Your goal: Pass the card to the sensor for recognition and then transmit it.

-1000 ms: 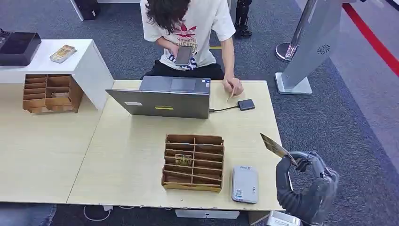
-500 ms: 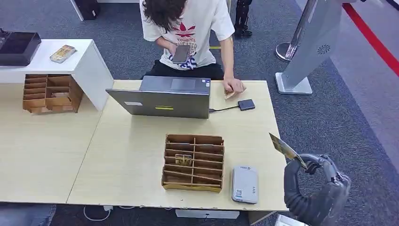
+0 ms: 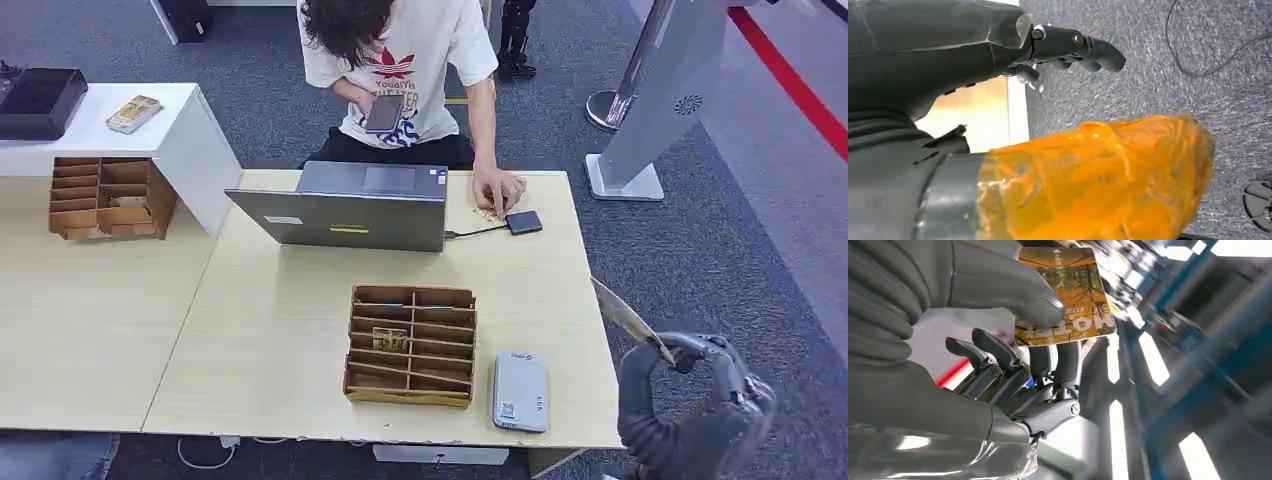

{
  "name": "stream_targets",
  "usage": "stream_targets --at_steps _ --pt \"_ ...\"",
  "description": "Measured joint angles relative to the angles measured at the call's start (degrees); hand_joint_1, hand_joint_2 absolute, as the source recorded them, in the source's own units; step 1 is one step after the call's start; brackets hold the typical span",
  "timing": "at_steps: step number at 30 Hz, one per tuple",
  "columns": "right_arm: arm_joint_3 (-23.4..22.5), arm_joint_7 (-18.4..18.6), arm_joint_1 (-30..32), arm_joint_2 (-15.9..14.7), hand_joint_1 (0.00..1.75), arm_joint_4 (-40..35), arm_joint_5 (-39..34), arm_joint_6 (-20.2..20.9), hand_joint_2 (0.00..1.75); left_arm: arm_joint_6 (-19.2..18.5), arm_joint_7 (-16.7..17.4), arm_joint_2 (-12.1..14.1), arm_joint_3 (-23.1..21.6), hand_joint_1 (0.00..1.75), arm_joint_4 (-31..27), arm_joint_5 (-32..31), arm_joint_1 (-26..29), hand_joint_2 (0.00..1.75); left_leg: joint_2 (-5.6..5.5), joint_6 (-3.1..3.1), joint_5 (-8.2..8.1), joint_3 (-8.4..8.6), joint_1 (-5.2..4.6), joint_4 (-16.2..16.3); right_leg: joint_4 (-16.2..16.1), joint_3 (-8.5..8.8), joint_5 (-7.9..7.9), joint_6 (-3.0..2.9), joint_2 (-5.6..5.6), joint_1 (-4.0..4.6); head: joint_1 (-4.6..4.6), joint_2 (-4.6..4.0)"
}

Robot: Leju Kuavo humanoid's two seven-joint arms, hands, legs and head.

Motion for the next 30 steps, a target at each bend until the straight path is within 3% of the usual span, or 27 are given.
stream_targets --at_steps 5,10,14,22,30 --pt "-3.9 -9.2 -0.1 6.5 1.75 -4.3 -5.1 0.0 1.75 0.0 0.8 0.0 0.0 0.0 0.0 -1.9 -0.1 0.0 0.0 0.0 0.0 0.0 0.01 0.0 0.0 0.0 -0.01 -0.01 0.0 0.0 0.0 0.0" --pt "-8.3 -11.4 -1.8 9.2 1.75 -10.4 -13.5 0.0 1.75 0.0 3.7 -0.6 -0.2 0.0 0.0 -4.1 -0.4 0.0 -0.01 0.01 0.01 0.0 -0.05 0.0 0.0 0.01 0.0 0.01 -0.02 -0.02 -0.02 0.0" --pt "-11.9 -12.6 -2.5 9.4 1.75 -15.1 -16.6 0.0 1.75 0.0 5.0 -1.2 -0.4 0.0 0.0 -5.0 -0.6 0.0 -0.01 0.07 -0.03 -0.01 -0.07 0.0 0.0 0.04 0.0 0.03 -0.02 -0.03 0.0 0.02" --pt "-14.8 -13.3 -3.1 9.7 1.75 -17.9 -17.4 0.1 1.75 0.0 4.9 -1.9 -1.2 0.0 0.0 -4.9 -0.9 0.0 -0.01 0.09 -0.06 -0.01 -0.03 0.0 0.0 0.04 -0.01 0.02 -0.02 -0.03 0.0 0.0" --pt "-13.4 -15.0 -3.9 9.7 1.75 -14.5 -15.1 0.1 1.75 0.0 4.9 -2.0 -1.2 0.0 0.0 -6.8 -1.1 0.0 -0.02 0.09 -0.05 -0.05 -0.02 0.0 0.0 0.05 -0.02 0.02 -0.03 -0.02 0.0 0.0"
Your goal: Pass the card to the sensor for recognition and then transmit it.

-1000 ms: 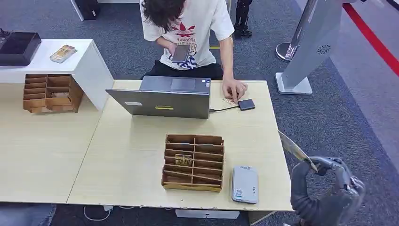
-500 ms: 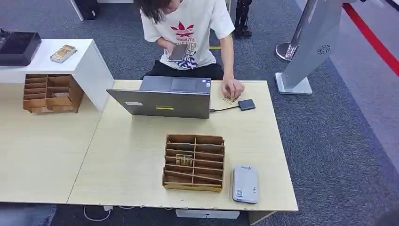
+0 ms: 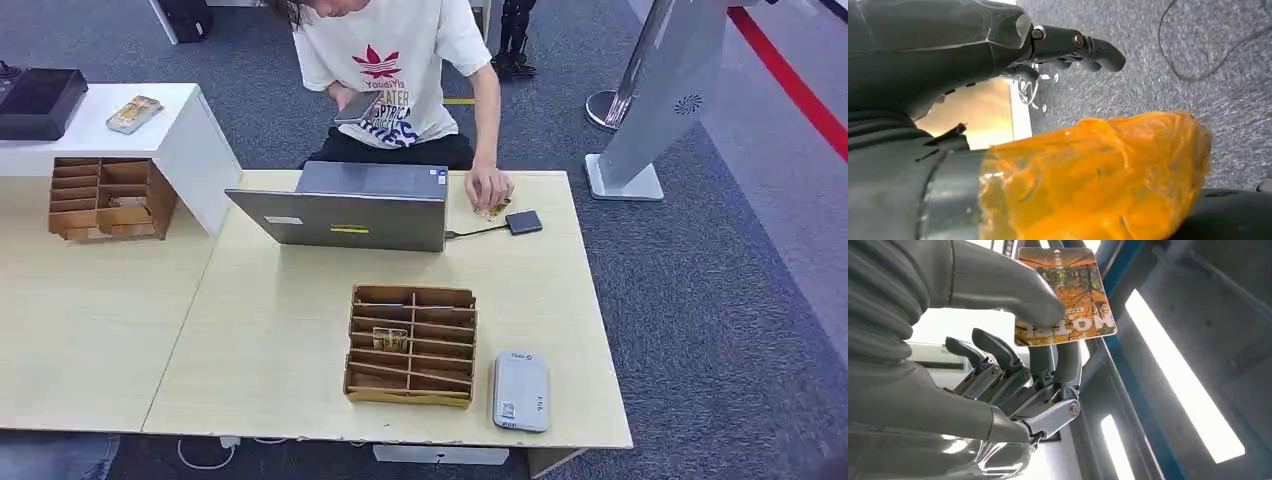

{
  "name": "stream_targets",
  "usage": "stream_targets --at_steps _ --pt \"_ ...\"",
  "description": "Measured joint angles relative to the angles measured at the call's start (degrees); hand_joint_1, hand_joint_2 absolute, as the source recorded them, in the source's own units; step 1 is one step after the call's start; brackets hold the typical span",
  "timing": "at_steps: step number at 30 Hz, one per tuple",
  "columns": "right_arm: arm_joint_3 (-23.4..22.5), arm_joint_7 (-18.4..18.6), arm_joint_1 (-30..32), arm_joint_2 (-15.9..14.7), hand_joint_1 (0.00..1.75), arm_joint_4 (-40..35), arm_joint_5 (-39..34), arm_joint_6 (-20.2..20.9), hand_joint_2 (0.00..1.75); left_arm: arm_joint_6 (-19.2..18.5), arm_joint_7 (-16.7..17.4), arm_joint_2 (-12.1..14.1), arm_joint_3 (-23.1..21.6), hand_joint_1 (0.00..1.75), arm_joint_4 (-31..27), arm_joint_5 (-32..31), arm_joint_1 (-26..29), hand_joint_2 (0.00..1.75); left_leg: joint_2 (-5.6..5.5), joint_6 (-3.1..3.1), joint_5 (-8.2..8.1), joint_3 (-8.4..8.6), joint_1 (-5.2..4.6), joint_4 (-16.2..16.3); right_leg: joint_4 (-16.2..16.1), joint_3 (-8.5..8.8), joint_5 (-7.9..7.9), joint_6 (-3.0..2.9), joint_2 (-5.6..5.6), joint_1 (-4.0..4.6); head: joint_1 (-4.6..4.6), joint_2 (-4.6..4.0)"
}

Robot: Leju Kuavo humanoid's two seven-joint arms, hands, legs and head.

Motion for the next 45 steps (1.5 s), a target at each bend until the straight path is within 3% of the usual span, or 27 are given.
stream_targets --at_steps 5,10,13,17,23,26,32,39,40,41,42,45 --pt "1.7 3.9 -4.6 -0.6 1.75 6.5 8.7 0.0 1.75 0.0 0.1 0.0 -0.1 0.0 0.0 -2.4 -0.3 0.0 0.04 0.01 0.01 0.0 -0.01 0.0 0.0 0.05 0.03 0.0 0.04 0.0 0.0 0.02" --pt "2.5 10.9 -14.7 -1.5 1.75 17.1 16.5 0.0 1.75 0.0 -1.0 0.4 -0.1 0.0 0.0 -4.7 -0.6 0.0 0.0 -0.05 0.15 0.03 -0.01 0.0 0.0 0.06 0.1 0.0 0.01 0.0 0.04 0.0" --pt "3.6 16.9 -20.8 -1.9 1.75 23.6 21.7 0.0 1.75 0.0 -1.2 0.7 -0.1 0.0 0.0 -5.7 -0.6 0.0 0.06 -0.08 0.17 0.04 0.0 0.0 0.0 0.03 0.15 -0.06 0.08 0.0 0.0 0.0" --pt "6.9 26.3 -29.1 -5.0 1.75 33.4 28.7 0.0 1.75 0.0 -1.9 1.1 -0.1 0.0 0.0 -6.6 -0.7 0.0 0.04 -0.08 0.23 0.06 0.01 0.0 0.0 0.0 0.16 -0.07 0.08 0.0 0.0 0.0" --pt "12.1 35.1 -38.4 -9.8 1.75 45.4 35.1 3.2 1.75 0.0 -1.6 1.4 -0.4 0.0 0.0 -8.5 -0.6 0.0 0.04 -0.08 0.22 0.04 0.01 0.0 0.0 -0.03 0.16 -0.07 0.09 0.0 0.02 0.02" --pt "13.8 37.3 -42.2 -11.5 1.75 50.8 36.8 4.7 1.75 0.0 -0.9 1.7 -0.4 0.0 0.0 -9.6 -0.7 0.0 0.02 -0.08 0.22 0.03 0.01 0.0 0.0 -0.04 0.16 -0.07 0.07 0.0 0.0 0.02" --pt "15.6 38.0 -45.4 -13.2 1.75 56.3 38.1 4.7 1.75 0.0 -0.5 2.1 -0.4 0.0 0.0 -10.1 -0.6 0.0 0.02 -0.08 0.22 0.01 0.01 0.0 0.0 -0.07 0.15 -0.07 0.07 0.0 0.02 0.0" --pt "19.6 41.6 -49.8 -14.4 1.75 65.9 49.1 6.9 1.75 0.0 1.4 2.8 -0.4 0.0 -0.6 -12.9 -0.8 0.0 0.04 -0.08 0.22 0.03 0.01 0.0 0.0 -0.07 0.16 -0.07 0.1 0.0 0.02 0.0" --pt "20.4 42.1 -50.5 -14.5 1.29 67.5 50.2 7.1 1.75 0.0 1.5 2.9 -0.4 0.0 -0.7 -12.9 -0.8 0.0 0.04 -0.09 0.23 0.03 0.02 0.0 0.0 -0.07 0.16 -0.07 0.1 0.01 0.02 0.0" --pt "21.2 42.6 -51.0 -14.6 0.0 69.2 51.1 7.3 1.75 0.0 1.6 3.1 -0.4 0.0 -0.9 -12.9 -0.8 0.0 0.04 -0.12 0.25 0.04 0.02 0.0 0.0 -0.07 0.16 -0.07 0.1 0.01 0.04 0.0" --pt "21.9 43.1 -51.4 -14.7 0.0 70.7 51.7 7.8 0.0 0.0 1.7 3.2 -0.4 0.0 -1.1 -12.8 -0.8 0.0 0.04 -0.12 0.25 0.03 0.02 0.0 0.0 -0.06 0.17 -0.07 0.1 0.01 0.02 0.0" --pt "23.5 44.7 -52.2 -14.8 0.0 74.5 52.2 11.4 0.0 0.0 2.0 3.4 -0.4 0.0 -1.3 -12.3 -0.8 0.0 0.02 -0.13 0.28 0.02 0.02 0.0 0.0 -0.06 0.18 -0.07 0.08 0.01 0.04 0.0"
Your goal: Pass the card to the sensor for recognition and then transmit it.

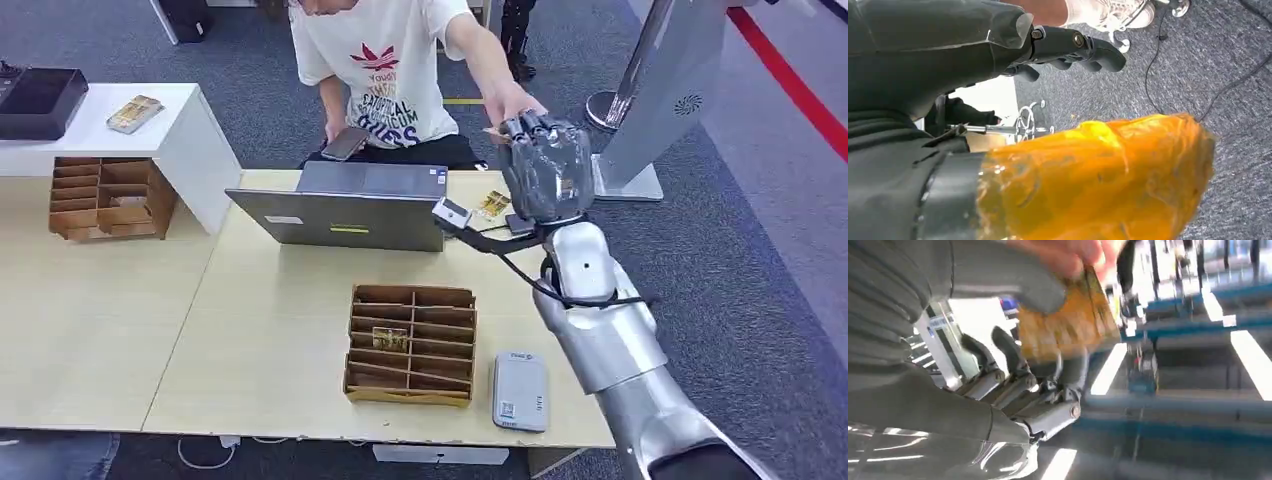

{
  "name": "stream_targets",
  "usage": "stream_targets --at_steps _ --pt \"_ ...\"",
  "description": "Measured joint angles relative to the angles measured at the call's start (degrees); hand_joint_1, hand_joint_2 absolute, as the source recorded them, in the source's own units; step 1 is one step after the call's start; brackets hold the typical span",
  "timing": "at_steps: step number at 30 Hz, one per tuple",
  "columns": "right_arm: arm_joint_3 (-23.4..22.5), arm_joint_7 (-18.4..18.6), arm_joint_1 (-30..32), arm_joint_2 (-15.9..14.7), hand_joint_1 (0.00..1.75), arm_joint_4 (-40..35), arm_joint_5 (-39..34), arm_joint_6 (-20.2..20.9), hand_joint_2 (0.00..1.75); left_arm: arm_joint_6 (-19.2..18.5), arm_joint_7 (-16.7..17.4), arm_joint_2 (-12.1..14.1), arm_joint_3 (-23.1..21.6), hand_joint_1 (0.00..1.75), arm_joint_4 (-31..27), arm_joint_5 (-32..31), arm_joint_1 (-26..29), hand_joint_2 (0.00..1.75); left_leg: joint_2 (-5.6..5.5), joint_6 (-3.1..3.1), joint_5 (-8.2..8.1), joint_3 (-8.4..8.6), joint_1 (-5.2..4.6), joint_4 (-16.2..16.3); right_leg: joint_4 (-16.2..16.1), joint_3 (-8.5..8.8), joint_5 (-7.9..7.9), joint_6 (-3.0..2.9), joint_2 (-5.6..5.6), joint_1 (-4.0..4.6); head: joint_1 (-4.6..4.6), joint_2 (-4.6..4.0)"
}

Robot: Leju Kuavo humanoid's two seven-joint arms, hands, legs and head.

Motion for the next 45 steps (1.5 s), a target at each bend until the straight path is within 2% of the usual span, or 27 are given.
stream_targets --at_steps 4,13,15,20,24,28,34,37,39,42,45 --pt "1.4 0.8 0.0 0.0 0.0 2.8 -0.6 1.9 0.0 0.0 0.1 0.1 0.0 0.0 -0.1 0.7 0.0 0.0 -0.01 0.0 0.0 -0.01 -0.01 0.0 0.0 -0.01 0.01 -0.01 0.0 0.0 -0.04 0.02" --pt "2.5 0.8 0.0 0.0 0.0 4.2 -2.4 1.6 0.0 0.0 0.1 0.3 0.0 0.0 -0.2 1.3 0.0 0.0 0.0 0.0 -0.03 -0.05 0.0 0.0 0.0 -0.09 -0.01 -0.01 0.01 0.0 -0.04 0.0" --pt "2.5 -0.2 0.7 0.0 0.0 3.2 -4.3 0.9 0.0 0.0 0.0 0.3 0.0 0.0 -0.2 1.9 0.0 0.0 0.0 0.0 -0.03 -0.05 0.0 0.0 0.0 -0.08 -0.01 -0.01 0.01 0.0 -0.04 0.0" --pt "3.0 -4.8 5.5 0.1 0.0 -5.0 -11.6 -1.2 0.0 0.0 -1.5 0.0 0.0 0.0 -0.2 4.1 0.1 0.0 0.0 0.0 -0.04 -0.07 0.0 0.0 0.0 -0.09 -0.02 0.0 0.0 0.0 -0.04 0.0" --pt "5.4 -9.3 12.9 0.2 0.0 -15.8 -22.6 -3.0 0.0 0.0 -4.3 -0.5 0.0 0.0 -0.1 7.0 0.4 0.0 -0.04 0.01 -0.13 -0.09 0.0 0.0 0.0 -0.09 -0.12 0.04 -0.03 0.0 -0.07 0.0" --pt "7.0 -10.2 18.0 0.2 0.0 -23.3 -26.7 -3.2 0.0 0.0 -5.0 -0.9 0.0 0.0 0.2 7.8 0.6 0.0 -0.02 0.03 -0.16 -0.11 0.0 0.0 0.0 -0.12 -0.13 0.04 -0.01 0.0 -0.04 0.02" --pt "7.9 -11.4 20.6 0.2 0.0 -27.9 -29.6 -3.2 0.0 0.0 -5.4 -0.9 0.0 0.0 0.4 8.3 0.7 0.0 0.0 0.03 -0.14 -0.07 0.0 0.0 0.0 -0.11 -0.11 0.03 -0.02 0.0 -0.04 0.0" --pt "7.9 -15.6 24.5 0.3 0.0 -31.5 -42.7 -4.8 0.0 0.0 -6.3 -0.9 0.2 0.0 0.4 9.4 0.7 0.0 -0.11 0.03 -0.14 -0.09 0.0 0.0 0.0 -0.07 -0.12 0.04 -0.12 0.0 -0.07 0.0" --pt "7.9 -17.7 27.4 0.2 0.0 -33.7 -51.2 -4.4 0.0 0.0 -7.1 -0.9 0.5 0.0 0.7 10.0 0.8 0.0 -0.08 0.03 -0.15 -0.08 0.0 0.0 0.0 -0.13 -0.13 0.04 -0.07 0.0 -0.04 0.0" --pt "7.8 -21.9 33.1 -0.8 0.0 -37.5 -70.8 3.2 0.0 0.0 -8.8 -0.5 1.6 0.0 0.8 11.8 0.7 0.0 -0.08 0.01 -0.21 -0.09 0.0 0.0 0.0 -0.13 -0.2 0.07 -0.07 0.0 -0.04 0.0" --pt "7.6 -25.6 39.1 -3.9 0.0 -39.6 -85.3 14.2 0.0 0.0 -10.6 0.4 3.0 0.0 0.9 13.6 0.6 0.0 -0.11 0.03 -0.28 -0.11 0.0 0.0 0.0 -0.12 -0.26 0.03 -0.1 0.0 -0.04 0.0"
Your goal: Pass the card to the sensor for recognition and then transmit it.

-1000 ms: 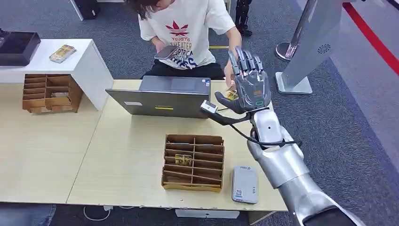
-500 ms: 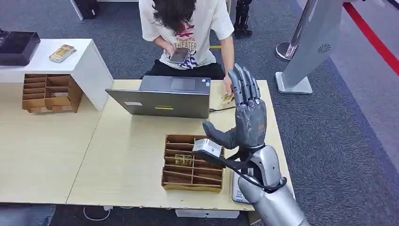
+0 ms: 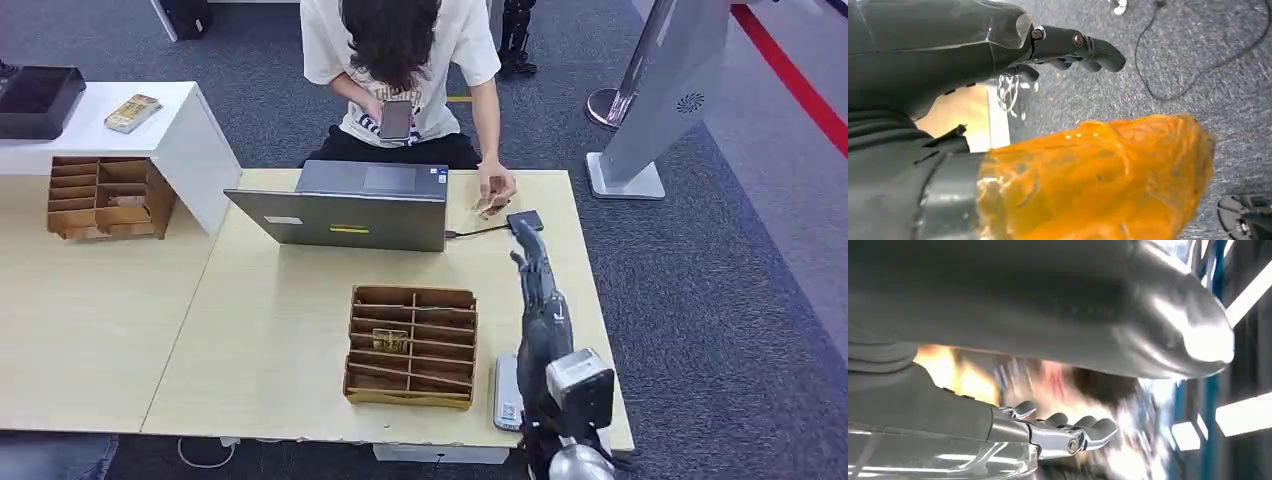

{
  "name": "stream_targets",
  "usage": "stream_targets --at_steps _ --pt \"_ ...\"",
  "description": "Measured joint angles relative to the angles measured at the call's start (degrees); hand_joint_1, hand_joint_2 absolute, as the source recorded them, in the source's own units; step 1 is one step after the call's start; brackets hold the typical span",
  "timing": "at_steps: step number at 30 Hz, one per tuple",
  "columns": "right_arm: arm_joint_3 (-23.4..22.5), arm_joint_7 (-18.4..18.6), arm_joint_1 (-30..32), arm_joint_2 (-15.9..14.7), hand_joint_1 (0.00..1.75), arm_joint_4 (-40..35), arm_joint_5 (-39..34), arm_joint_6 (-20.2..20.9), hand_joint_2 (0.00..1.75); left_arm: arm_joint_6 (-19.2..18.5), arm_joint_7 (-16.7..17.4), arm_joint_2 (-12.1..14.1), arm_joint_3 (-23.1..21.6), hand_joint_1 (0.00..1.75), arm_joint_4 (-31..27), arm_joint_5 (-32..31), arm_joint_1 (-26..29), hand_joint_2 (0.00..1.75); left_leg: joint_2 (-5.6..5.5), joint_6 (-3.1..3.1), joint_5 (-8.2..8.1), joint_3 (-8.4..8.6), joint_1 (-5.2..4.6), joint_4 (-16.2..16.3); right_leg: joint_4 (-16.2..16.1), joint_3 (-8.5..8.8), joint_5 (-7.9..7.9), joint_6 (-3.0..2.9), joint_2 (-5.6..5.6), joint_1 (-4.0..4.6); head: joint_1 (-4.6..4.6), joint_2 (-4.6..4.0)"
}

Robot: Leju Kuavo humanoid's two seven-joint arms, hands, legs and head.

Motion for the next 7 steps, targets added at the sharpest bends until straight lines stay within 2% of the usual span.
stream_targets --at_steps 5,7 --pt "-0.1 -6.6 10.3 -4.2 0.0 -2.6 -21.7 18.2 0.0 0.0 -1.6 1.1 1.5 0.0 0.3 1.4 -0.1 0.0 0.02 0.02 -0.14 0.0 0.0 0.0 0.0 0.02 -0.1 0.0 0.0 0.0 0.0 0.02" --pt "0.5 -8.1 12.8 -5.0 0.0 -3.1 -25.1 21.7 0.0 0.0 -1.7 1.2 1.6 0.0 0.3 1.4 -0.1 0.0 0.05 0.02 -0.14 0.01 0.0 0.0 0.0 0.01 -0.1 0.0 0.03 0.0 -0.02 0.0"
